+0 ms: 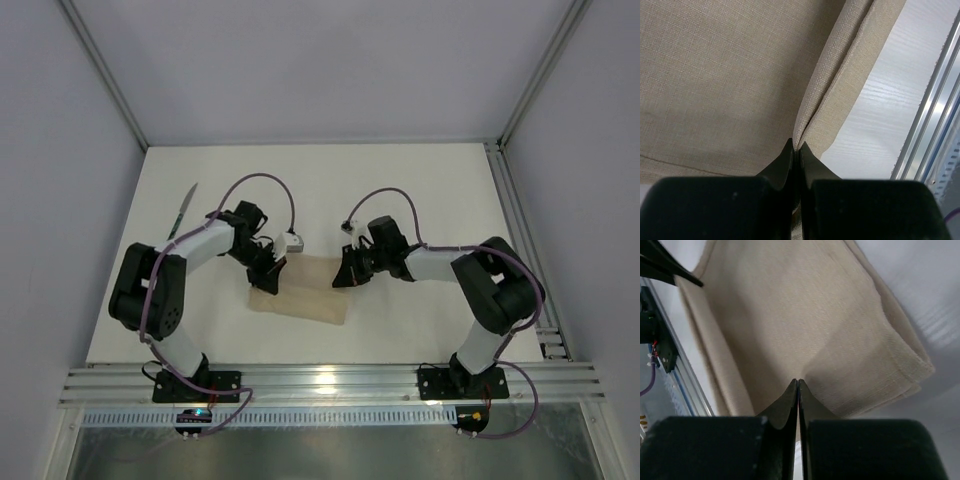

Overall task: Fold the napkin into a case and place the utensils inside
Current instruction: Fold the lower triangle-folded napkin at the center of the board.

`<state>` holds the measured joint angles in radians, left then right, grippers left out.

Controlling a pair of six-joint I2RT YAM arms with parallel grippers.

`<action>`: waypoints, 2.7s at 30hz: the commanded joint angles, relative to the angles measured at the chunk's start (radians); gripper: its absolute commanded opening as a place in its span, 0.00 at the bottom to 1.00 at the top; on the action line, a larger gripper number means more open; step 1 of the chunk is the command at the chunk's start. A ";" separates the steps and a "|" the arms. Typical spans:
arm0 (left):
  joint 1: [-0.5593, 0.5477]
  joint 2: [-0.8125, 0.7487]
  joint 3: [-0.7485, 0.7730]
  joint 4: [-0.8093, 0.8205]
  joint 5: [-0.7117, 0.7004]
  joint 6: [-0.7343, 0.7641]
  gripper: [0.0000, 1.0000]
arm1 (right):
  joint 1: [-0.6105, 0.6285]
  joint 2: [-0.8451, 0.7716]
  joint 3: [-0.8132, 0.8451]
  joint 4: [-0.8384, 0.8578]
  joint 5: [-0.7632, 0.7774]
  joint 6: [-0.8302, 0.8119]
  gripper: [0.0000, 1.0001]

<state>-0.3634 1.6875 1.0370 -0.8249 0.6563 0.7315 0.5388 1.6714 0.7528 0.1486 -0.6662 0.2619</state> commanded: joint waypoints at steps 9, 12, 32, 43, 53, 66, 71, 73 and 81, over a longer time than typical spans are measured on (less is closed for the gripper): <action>0.077 0.009 0.035 -0.002 0.103 0.003 0.00 | 0.000 0.129 0.002 0.019 0.105 0.065 0.04; 0.087 0.044 0.063 -0.010 0.124 0.003 0.00 | -0.002 0.119 -0.001 0.014 0.102 0.045 0.04; 0.069 0.181 0.146 -0.036 0.055 0.020 0.00 | 0.000 -0.182 0.065 -0.182 0.373 0.013 0.40; 0.057 0.196 0.158 0.000 0.028 -0.021 0.04 | 0.062 -0.211 0.010 -0.090 0.349 -0.052 0.58; 0.053 0.201 0.149 0.018 -0.001 -0.049 0.11 | 0.133 -0.044 0.002 -0.069 0.309 -0.110 0.55; 0.067 0.058 0.114 0.095 -0.073 -0.135 0.45 | 0.133 -0.038 -0.029 -0.092 0.367 -0.130 0.09; 0.125 0.038 0.087 0.066 -0.083 -0.098 0.45 | 0.135 -0.041 -0.027 -0.090 0.355 -0.145 0.09; 0.144 0.037 0.083 0.050 -0.078 -0.090 0.45 | 0.135 -0.042 -0.029 -0.090 0.356 -0.151 0.09; 0.165 0.028 0.023 0.053 -0.095 -0.053 0.16 | 0.135 -0.053 -0.026 -0.090 0.338 -0.158 0.12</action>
<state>-0.1989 1.7493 1.0779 -0.7757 0.5728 0.6476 0.6685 1.6367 0.7410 0.0700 -0.3370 0.1322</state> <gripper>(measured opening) 0.219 0.118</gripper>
